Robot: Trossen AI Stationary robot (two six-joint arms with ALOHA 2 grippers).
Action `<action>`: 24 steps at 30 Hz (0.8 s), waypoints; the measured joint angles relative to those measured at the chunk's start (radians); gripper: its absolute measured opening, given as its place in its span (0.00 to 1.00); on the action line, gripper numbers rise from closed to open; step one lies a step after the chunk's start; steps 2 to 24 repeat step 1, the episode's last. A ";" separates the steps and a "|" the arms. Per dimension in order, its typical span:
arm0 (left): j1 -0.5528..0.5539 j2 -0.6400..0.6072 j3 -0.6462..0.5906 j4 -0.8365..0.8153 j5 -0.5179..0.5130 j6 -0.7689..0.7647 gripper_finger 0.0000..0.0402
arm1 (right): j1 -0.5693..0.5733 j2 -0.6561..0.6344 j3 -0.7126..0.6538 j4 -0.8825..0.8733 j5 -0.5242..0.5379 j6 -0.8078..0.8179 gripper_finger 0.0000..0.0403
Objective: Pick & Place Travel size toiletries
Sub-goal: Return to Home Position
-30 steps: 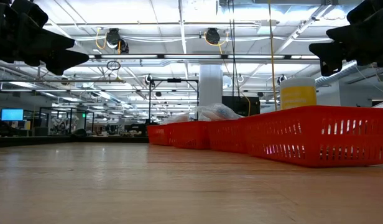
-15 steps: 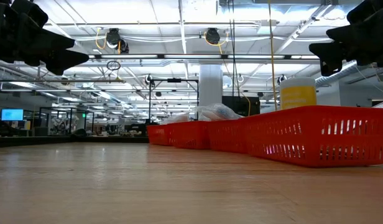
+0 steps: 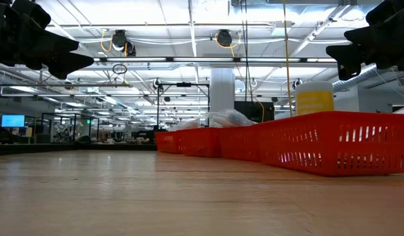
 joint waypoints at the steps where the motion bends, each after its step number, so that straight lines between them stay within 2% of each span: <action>1: 0.000 0.000 0.000 0.000 0.000 0.000 0.77 | 0.000 0.000 0.000 0.000 0.000 0.000 0.50; 24: 0.000 0.000 0.000 0.000 0.000 0.000 0.77 | 0.000 0.000 0.000 0.000 0.000 0.000 0.50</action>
